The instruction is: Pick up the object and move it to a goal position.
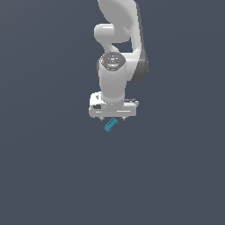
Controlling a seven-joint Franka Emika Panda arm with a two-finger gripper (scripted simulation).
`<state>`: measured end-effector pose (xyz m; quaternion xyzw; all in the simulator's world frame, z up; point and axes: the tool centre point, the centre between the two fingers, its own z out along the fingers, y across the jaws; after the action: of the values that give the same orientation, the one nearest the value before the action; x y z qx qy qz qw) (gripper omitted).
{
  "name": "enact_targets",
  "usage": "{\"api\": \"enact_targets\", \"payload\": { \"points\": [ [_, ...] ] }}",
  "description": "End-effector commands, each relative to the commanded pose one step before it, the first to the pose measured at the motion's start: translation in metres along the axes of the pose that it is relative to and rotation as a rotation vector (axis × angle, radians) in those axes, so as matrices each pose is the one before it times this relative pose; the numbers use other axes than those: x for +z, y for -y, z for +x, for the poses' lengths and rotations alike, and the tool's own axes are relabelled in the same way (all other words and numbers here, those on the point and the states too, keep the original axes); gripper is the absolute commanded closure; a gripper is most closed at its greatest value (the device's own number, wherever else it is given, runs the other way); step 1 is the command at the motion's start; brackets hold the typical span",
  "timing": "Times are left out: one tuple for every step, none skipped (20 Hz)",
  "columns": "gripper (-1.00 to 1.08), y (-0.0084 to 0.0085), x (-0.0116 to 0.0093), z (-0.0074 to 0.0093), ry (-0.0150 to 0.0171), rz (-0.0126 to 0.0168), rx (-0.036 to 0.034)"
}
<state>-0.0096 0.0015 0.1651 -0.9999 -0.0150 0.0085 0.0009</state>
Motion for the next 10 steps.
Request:
{"api": "enact_targets", "payload": {
  "points": [
    [-0.92, -0.00001, 0.00000, 0.00000, 0.00000, 0.00000, 0.00000],
    [-0.92, -0.00023, 0.00006, -0.00014, 0.00056, 0.00062, 0.00051],
    [-0.92, -0.00048, 0.00001, -0.00047, 0.00136, 0.00152, 0.00125],
    [-0.92, -0.00088, 0.00009, -0.00075, 0.00235, 0.00265, 0.00215],
    [-0.92, -0.00122, 0.00013, -0.00102, 0.00326, 0.00371, 0.00292],
    [-0.92, -0.00153, 0.00013, -0.00128, 0.00409, 0.00471, 0.00355],
    [-0.92, -0.00147, 0.00008, -0.00124, 0.00395, 0.00461, 0.00323],
    [-0.92, -0.00108, 0.00002, -0.00092, 0.00293, 0.00346, 0.00217],
    [-0.92, -0.00074, -0.00001, -0.00060, 0.00198, 0.00235, 0.00122],
    [-0.92, -0.00036, -0.00008, -0.00030, 0.00097, 0.00115, 0.00034]
  ]
}}
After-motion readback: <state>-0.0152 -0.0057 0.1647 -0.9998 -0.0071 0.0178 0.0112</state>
